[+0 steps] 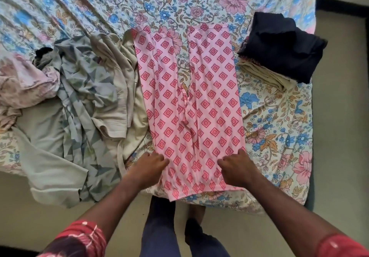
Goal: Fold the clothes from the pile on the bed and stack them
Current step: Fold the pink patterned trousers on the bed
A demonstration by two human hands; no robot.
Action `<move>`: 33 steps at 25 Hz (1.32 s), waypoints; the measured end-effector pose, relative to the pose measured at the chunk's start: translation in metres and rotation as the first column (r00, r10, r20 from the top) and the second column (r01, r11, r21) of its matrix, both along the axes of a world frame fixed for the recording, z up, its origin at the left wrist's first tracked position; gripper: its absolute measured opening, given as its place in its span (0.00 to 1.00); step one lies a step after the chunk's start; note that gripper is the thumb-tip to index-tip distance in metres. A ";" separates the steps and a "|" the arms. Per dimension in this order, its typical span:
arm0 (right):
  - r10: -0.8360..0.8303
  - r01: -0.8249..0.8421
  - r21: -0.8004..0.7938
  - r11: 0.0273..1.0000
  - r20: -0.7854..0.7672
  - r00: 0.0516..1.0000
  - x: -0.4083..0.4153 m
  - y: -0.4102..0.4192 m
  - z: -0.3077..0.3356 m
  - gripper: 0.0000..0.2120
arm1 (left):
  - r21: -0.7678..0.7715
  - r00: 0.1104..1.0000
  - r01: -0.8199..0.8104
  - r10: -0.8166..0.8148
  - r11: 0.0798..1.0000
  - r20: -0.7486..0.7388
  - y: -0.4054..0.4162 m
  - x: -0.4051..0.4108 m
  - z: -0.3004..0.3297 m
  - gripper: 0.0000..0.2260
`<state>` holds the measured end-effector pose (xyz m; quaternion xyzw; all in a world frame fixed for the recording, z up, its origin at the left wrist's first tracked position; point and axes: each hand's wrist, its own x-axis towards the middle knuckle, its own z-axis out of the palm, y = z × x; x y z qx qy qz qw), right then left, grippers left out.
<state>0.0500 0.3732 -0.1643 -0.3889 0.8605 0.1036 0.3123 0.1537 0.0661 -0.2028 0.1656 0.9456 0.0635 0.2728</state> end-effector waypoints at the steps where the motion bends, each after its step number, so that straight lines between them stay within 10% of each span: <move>1: -0.003 0.003 0.002 1.000 -0.020 1.000 -0.016 -0.017 0.000 0.12 | 0.033 0.997 -0.061 0.062 0.998 -0.039 -0.008 -0.024 0.003 0.14; 8: -0.390 0.394 -0.136 0.909 0.055 0.919 -0.170 -0.157 -0.006 0.10 | 0.490 0.566 -0.690 0.819 0.532 -0.092 -0.103 -0.210 0.027 0.08; 16: -0.794 0.890 -0.341 0.303 0.427 0.434 -0.349 -0.293 -0.048 0.19 | 0.292 0.083 -0.956 0.947 -0.012 0.311 -0.171 -0.366 0.007 0.13; 23: -0.797 0.955 -0.287 0.080 0.556 0.234 -0.388 -0.332 -0.077 0.05 | 0.403 -0.148 -0.872 0.935 -0.278 0.323 -0.180 -0.401 -0.011 0.05; 29: -0.763 0.969 -0.240 0.059 0.615 0.199 -0.392 -0.328 -0.081 0.05 | 0.447 0.093 -0.894 0.990 0.038 0.102 -0.189 -0.378 -0.012 0.11; 33: -0.799 0.905 -0.422 0.052 0.526 0.291 -0.396 -0.297 -0.066 0.09 | 0.359 0.526 -0.670 0.756 0.650 -0.390 -0.181 -0.382 -0.015 0.16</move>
